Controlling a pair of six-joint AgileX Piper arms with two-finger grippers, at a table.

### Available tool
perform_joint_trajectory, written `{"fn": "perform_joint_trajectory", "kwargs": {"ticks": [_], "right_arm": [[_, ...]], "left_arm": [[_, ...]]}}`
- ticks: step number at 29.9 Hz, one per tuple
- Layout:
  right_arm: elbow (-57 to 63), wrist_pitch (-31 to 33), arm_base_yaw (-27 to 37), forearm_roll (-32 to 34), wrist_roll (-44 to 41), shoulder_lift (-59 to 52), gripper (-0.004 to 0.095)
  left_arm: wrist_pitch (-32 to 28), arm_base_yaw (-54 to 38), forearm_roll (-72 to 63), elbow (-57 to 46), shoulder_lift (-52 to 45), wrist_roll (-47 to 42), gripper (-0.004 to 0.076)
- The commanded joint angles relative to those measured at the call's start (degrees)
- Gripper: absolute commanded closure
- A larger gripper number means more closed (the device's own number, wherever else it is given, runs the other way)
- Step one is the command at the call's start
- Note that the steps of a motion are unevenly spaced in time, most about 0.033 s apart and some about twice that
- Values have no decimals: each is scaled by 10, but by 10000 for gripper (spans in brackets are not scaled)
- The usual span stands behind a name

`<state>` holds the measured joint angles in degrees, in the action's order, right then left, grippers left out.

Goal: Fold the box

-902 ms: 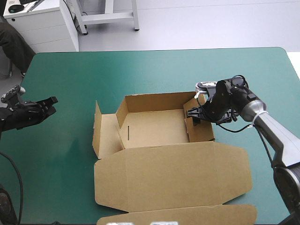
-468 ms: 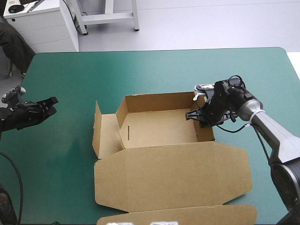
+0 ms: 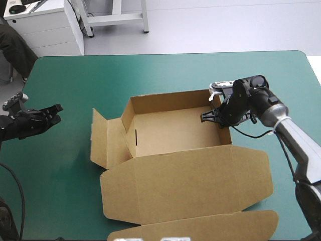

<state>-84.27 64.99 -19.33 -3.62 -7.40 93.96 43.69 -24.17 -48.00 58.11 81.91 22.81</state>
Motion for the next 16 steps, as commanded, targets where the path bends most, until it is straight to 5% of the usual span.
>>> {"fn": "perform_joint_trajectory", "kwargs": {"ticks": [1,16], "right_arm": [[-69,39,1,-10,4,-72,909],[-112,68,1,-10,21,-161,909]], "left_arm": [[-28,0,-15,14,-20,-4,734],[-33,0,-14,14,-20,60,718]]}}
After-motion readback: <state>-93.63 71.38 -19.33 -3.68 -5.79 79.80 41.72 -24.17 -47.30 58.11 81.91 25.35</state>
